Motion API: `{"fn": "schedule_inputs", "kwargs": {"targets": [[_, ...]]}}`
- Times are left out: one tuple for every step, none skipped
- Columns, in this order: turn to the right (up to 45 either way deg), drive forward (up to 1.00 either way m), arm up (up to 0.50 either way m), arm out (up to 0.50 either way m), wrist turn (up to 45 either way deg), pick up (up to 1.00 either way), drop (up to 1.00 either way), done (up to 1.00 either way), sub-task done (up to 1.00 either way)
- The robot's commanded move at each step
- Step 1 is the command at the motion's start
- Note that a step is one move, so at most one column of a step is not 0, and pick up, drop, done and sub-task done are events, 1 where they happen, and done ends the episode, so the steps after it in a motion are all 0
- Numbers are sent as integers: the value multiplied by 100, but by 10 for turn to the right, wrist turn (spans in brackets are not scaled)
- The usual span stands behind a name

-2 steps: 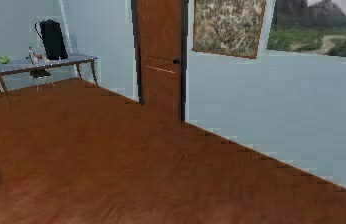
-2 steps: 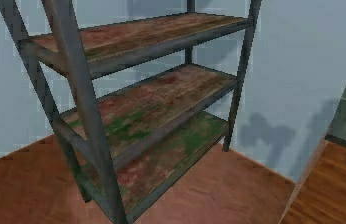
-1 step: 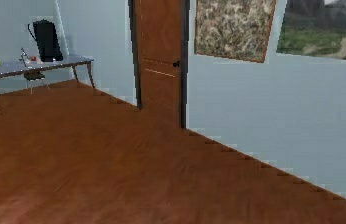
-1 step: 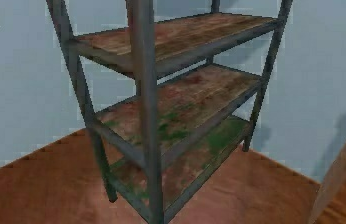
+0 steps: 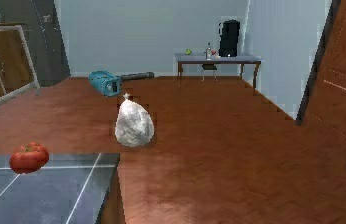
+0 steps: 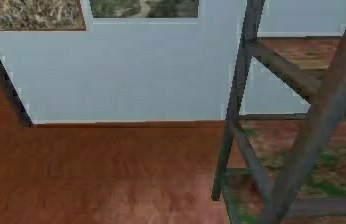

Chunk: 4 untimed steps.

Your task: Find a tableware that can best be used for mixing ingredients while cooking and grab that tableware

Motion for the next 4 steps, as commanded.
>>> {"fn": "schedule_inputs", "kwargs": {"targets": [[0, 80, 0, 0, 0, 0, 0, 0, 0], [-450, 0, 0, 0, 0, 0, 0, 0, 0], [0, 20, 0, 0, 0, 0, 0, 0, 0], [-450, 0, 0, 0, 0, 0, 0, 0, 0]]}}
